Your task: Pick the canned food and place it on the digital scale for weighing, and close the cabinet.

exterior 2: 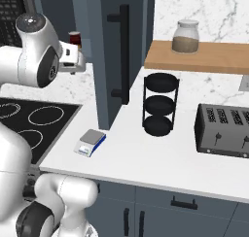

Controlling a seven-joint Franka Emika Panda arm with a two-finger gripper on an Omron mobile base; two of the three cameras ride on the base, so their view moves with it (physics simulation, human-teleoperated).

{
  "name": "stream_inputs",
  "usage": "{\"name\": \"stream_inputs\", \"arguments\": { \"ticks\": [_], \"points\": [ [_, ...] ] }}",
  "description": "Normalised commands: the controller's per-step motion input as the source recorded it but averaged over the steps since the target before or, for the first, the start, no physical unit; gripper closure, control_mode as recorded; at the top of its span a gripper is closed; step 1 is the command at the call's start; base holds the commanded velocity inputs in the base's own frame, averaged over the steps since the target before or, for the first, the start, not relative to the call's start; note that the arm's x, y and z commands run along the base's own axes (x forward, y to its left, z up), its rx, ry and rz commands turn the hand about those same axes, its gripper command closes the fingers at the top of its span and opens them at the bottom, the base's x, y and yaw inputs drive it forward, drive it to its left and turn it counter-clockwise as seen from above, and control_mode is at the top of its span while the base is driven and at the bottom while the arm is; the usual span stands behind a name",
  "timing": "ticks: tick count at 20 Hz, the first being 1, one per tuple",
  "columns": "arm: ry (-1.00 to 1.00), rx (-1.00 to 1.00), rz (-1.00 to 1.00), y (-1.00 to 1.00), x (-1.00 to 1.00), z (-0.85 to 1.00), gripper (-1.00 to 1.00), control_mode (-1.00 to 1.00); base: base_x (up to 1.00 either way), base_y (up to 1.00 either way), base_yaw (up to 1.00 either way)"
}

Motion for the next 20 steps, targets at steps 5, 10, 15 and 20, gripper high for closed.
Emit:
{"name": "stream_inputs", "arguments": {
  "ticks": [5, 10, 15, 20],
  "points": [
    [-0.2, 0.01, 0.09, 0.03, 0.27, 0.44, -1.0, -1.0, 0.0, 0.0, 0.0],
    [-0.18, 0.0, 0.11, 0.01, 0.4, 0.31, -1.0, -1.0, 0.0, 0.0, 0.0],
    [-0.1, 0.0, 0.07, 0.05, 0.46, 0.19, -1.0, -1.0, 0.0, 0.0, 0.0],
    [-0.07, 0.0, 0.06, 0.16, 0.44, 0.0, -1.0, -1.0, 0.0, 0.0, 0.0]
  ]
}}
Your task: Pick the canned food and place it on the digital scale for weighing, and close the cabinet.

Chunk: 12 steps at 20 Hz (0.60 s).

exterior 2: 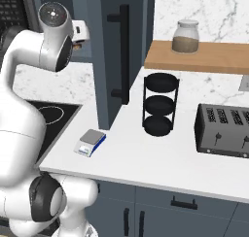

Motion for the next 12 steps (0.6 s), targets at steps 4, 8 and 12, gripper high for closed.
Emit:
{"name": "stream_inputs", "arguments": {
  "ticks": [4, 8, 12],
  "points": [
    [-0.03, 0.0, 0.03, 0.18, 0.47, 0.0, -1.0, -1.0, 0.0, 0.0, 0.0],
    [-0.01, 0.0, 0.04, 0.14, 0.44, 0.0, -1.0, -1.0, 0.0, 0.0, 0.0],
    [0.0, 0.02, 0.05, 0.27, 0.52, 0.0, -1.0, -1.0, 0.0, 0.0, 0.0]
  ]
}}
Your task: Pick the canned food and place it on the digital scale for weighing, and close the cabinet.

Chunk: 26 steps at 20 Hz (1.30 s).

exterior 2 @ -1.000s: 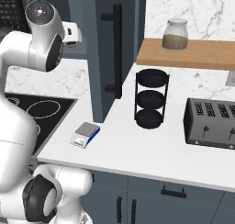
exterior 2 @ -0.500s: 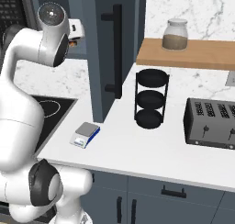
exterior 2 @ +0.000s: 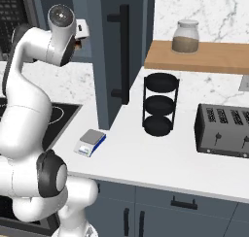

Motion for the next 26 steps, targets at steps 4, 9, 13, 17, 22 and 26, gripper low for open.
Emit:
{"name": "stream_inputs", "arguments": {
  "ticks": [4, 9, 13, 17, 22, 26],
  "points": [
    [0.08, 0.01, 0.08, 0.22, 0.49, 0.0, -1.0, -1.0, 0.0, 0.0, 0.0],
    [0.06, 0.04, 0.01, 0.11, 0.45, 0.0, -1.0, -1.0, 0.0, 0.0, 0.0],
    [0.01, 0.0, 0.0, 0.15, 0.37, 0.0, -1.0, -1.0, 0.0, 0.0, 0.0],
    [0.0, 0.0, 0.0, 0.14, 0.3, -0.01, -1.0, -1.0, 0.0, 0.0, 0.0],
    [0.0, 0.0, 0.0, 0.06, 0.38, -0.1, -1.0, -1.0, 0.0, 0.0, 0.0],
    [0.0, 0.0, 0.0, 0.01, 0.34, -0.11, -1.0, -1.0, 0.0, 0.0, 0.0]
  ]
}}
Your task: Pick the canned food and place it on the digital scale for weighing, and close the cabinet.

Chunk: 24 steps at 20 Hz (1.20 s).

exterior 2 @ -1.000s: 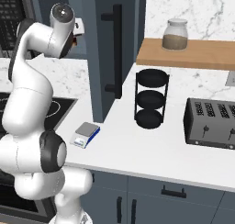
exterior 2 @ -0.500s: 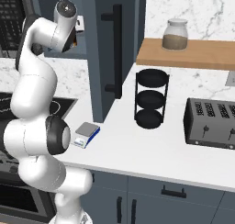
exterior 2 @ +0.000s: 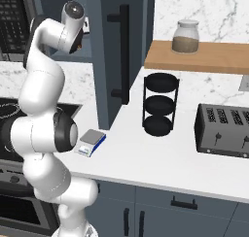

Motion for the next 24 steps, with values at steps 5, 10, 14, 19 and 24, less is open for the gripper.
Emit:
{"name": "stream_inputs", "arguments": {
  "ticks": [5, 10, 14, 19, 24],
  "points": [
    [0.0, 0.0, 0.0, 0.0, 0.26, -0.03, -1.0, -1.0, 0.0, 0.0, 0.0],
    [0.0, 0.0, 0.0, 0.02, 0.29, -0.07, -1.0, -1.0, 0.0, 0.0, 0.0],
    [0.0, 0.0, 0.0, 0.05, 0.18, -0.06, -1.0, -1.0, 0.0, 0.0, 0.0],
    [0.0, 0.0, 0.0, 0.08, 0.2, -0.08, -1.0, -1.0, 0.0, 0.0, 0.0],
    [0.0, 0.0, 0.0, 0.08, 0.27, -0.08, -1.0, -1.0, 0.0, 0.0, 0.0]
  ]
}}
